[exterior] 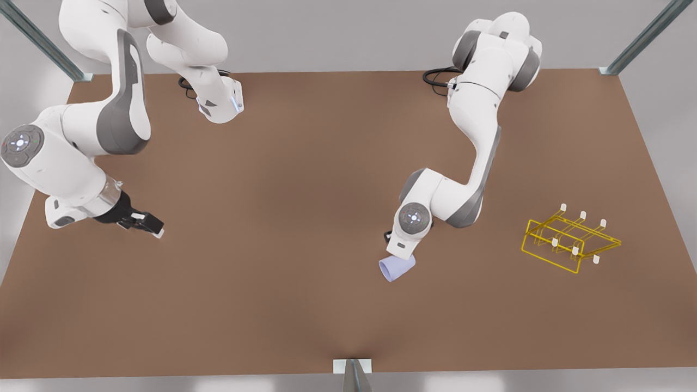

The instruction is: Place the cup on the cup holder

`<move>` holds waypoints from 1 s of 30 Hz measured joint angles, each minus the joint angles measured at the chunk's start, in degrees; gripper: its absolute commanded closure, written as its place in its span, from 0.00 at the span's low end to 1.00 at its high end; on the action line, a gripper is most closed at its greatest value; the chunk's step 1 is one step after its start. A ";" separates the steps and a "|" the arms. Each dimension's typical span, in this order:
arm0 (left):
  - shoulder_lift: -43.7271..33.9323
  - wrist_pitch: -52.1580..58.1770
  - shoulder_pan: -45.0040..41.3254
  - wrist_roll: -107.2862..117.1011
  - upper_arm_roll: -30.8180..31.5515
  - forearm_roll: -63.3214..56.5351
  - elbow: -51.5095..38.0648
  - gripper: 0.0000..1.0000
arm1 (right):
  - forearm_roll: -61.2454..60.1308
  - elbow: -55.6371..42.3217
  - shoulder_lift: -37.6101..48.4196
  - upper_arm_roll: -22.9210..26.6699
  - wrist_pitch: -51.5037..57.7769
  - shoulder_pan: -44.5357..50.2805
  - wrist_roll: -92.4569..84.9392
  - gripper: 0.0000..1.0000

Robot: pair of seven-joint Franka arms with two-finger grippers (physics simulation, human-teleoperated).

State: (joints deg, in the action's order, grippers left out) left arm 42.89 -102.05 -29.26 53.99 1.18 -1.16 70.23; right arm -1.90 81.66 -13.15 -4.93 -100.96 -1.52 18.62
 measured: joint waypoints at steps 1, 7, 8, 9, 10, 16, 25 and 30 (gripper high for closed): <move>0.19 -2.79 -0.01 6.14 0.30 0.82 0.18 0.00 | 0.11 -0.51 -0.10 0.00 1.38 -0.05 -0.71 0.00; 4.23 -15.14 1.77 37.65 0.47 5.15 -2.41 0.00 | 0.51 -2.26 -0.15 0.14 6.16 -0.74 -4.26 0.00; 4.06 -16.38 2.00 42.02 0.49 5.41 -1.86 0.00 | 0.57 -2.33 -0.15 0.12 6.61 -0.86 -4.75 0.00; 3.92 -17.61 2.10 46.15 0.53 5.61 -1.21 0.00 | 0.64 -2.31 -0.18 0.11 7.01 -0.89 -5.21 0.00; 3.87 -18.69 2.16 50.06 0.55 5.76 -0.79 0.00 | 0.66 -2.26 -0.26 0.11 7.34 -0.90 -5.66 0.00; 4.46 -24.11 3.60 69.37 0.57 6.08 1.73 0.00 | 0.97 -2.18 -0.36 0.17 8.45 -0.88 -7.84 0.00; 5.01 -29.32 5.55 88.22 0.57 5.45 3.94 0.00 | 1.02 -2.11 -0.80 0.19 8.98 -0.95 -9.96 0.00; 6.26 -30.84 5.76 95.15 0.57 5.34 4.91 0.00 | 0.98 -2.13 -0.82 0.19 9.09 -0.96 -10.71 0.00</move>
State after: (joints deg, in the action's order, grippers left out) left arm 49.15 -132.89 -23.50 149.13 1.75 4.18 75.14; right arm -0.92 79.53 -13.97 -4.74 -91.86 -2.48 7.91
